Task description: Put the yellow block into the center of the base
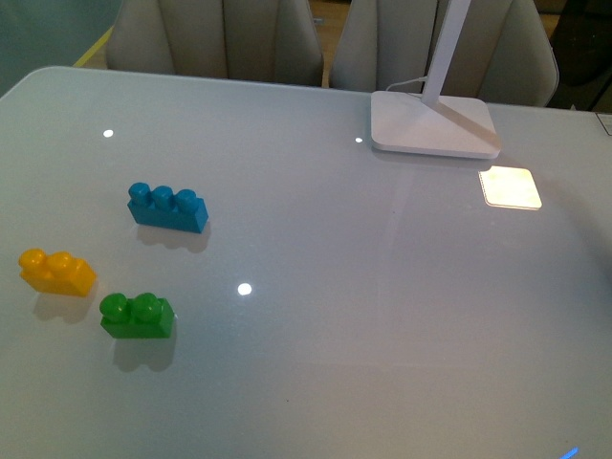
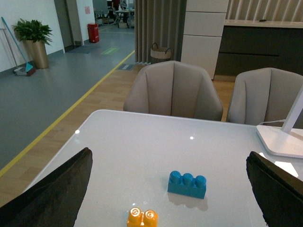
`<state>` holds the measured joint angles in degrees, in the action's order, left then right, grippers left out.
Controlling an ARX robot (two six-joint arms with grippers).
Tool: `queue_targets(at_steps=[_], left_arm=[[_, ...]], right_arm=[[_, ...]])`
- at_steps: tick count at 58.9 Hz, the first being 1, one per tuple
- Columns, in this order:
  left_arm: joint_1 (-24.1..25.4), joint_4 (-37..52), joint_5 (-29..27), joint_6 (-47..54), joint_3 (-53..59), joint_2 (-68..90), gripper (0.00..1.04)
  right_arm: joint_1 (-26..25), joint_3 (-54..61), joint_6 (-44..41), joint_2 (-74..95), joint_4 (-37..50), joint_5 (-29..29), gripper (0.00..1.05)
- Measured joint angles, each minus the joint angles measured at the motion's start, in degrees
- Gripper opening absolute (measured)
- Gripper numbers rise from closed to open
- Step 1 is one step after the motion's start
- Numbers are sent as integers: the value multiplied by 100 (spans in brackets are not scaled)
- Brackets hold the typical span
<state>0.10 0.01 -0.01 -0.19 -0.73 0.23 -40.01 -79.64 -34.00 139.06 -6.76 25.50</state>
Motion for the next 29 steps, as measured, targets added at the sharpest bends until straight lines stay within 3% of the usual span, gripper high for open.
queue_targets(at_steps=[29], left_arm=[[0, 0, 0, 0, 0, 0, 97]], right_arm=[[175, 245, 26, 225, 564, 57, 96]])
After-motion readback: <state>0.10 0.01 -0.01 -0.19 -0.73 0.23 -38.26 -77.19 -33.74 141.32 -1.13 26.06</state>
